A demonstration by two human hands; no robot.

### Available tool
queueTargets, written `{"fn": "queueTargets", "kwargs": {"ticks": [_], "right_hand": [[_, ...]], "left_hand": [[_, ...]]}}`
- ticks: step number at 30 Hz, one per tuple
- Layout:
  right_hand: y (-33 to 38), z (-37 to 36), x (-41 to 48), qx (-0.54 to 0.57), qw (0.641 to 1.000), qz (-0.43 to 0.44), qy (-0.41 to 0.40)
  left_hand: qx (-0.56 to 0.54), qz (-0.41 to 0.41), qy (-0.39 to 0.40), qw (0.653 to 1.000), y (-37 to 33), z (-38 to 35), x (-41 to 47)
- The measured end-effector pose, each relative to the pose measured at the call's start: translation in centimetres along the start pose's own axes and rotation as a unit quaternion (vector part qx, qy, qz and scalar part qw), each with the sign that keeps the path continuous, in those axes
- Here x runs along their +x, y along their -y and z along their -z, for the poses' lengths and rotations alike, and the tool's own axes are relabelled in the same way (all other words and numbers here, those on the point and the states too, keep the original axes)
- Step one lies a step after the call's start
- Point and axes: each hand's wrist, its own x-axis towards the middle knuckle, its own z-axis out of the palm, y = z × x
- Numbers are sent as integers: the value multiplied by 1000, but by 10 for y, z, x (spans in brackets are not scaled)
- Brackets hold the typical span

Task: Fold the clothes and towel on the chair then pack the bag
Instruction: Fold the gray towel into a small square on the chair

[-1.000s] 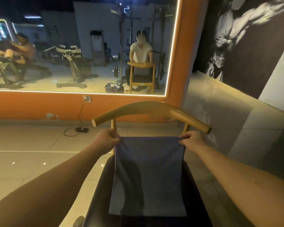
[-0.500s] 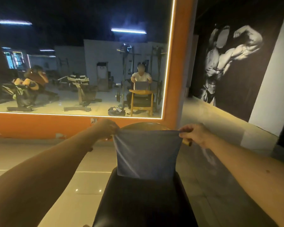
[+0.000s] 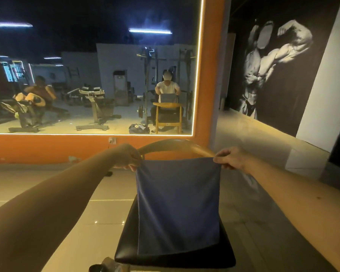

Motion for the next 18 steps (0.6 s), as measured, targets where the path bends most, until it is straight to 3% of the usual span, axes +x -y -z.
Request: {"fn": "queueTargets", "kwargs": {"ticks": [5, 13, 18], "right_hand": [[-17, -28, 23, 55, 997, -50, -13], [-17, -55, 59, 136, 976, -14, -167], [-34, -73, 54, 136, 973, 3, -187]], "left_hand": [[13, 26, 17, 999, 13, -28, 24], [-47, 3, -205, 978, 17, -55, 59], [-76, -15, -254, 964, 30, -86, 55]]}}
